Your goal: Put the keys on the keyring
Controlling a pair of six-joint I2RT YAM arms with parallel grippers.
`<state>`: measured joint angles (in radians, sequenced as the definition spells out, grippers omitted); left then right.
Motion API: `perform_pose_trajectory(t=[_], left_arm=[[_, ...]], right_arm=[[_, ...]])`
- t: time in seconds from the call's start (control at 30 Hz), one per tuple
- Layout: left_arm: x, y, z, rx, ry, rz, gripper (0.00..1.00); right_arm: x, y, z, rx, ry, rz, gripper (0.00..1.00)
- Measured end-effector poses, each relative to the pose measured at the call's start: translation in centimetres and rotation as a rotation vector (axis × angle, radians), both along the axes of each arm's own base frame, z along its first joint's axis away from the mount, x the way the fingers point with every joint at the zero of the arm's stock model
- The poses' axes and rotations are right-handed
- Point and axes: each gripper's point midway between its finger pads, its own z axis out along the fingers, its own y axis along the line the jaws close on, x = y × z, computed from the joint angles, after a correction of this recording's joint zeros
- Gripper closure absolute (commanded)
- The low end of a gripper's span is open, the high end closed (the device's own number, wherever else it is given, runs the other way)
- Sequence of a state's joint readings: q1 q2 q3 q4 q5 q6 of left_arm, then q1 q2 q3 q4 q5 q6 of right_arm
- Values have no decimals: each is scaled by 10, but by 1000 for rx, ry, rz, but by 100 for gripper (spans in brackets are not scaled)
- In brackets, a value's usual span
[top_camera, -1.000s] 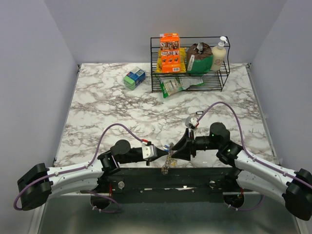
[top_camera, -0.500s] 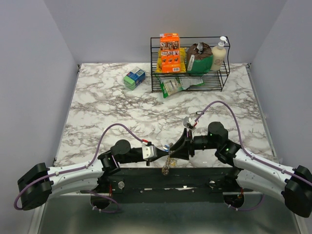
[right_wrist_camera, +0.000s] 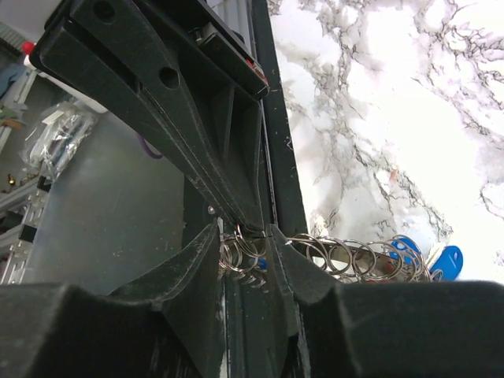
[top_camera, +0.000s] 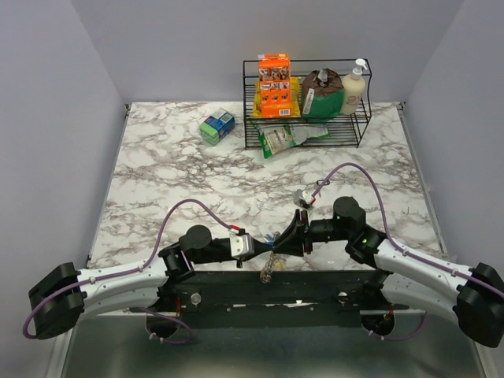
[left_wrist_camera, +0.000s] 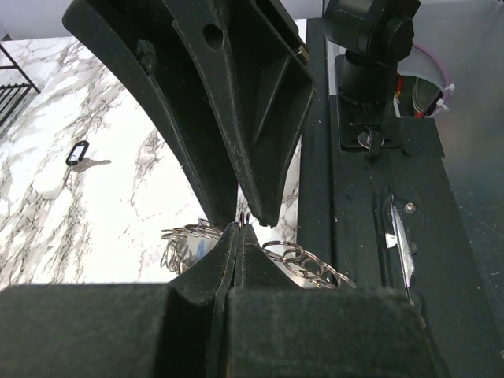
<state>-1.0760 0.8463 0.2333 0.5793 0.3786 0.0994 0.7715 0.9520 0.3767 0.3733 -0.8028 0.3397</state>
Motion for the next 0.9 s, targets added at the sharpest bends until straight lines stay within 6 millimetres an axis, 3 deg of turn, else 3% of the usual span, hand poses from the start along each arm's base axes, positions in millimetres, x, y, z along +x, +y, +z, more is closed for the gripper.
perform_pose_trajectory(t=[0.17,0.33,0.77,0.9], left_arm=[[0,0,1,-4,-2,0,100],[0,1,3,-9,-5,1,100],[-1,3,-1,8,3,3,100],[-1,5,3,3,-11,5,86]], right_arm=[[-1,0,-1,-3,0,4,69],[-1,1,-2,-4,-11,8,99],[0,1,-5,-12,-8,7,100],[-2,2,-2,-3,-19,9,100]])
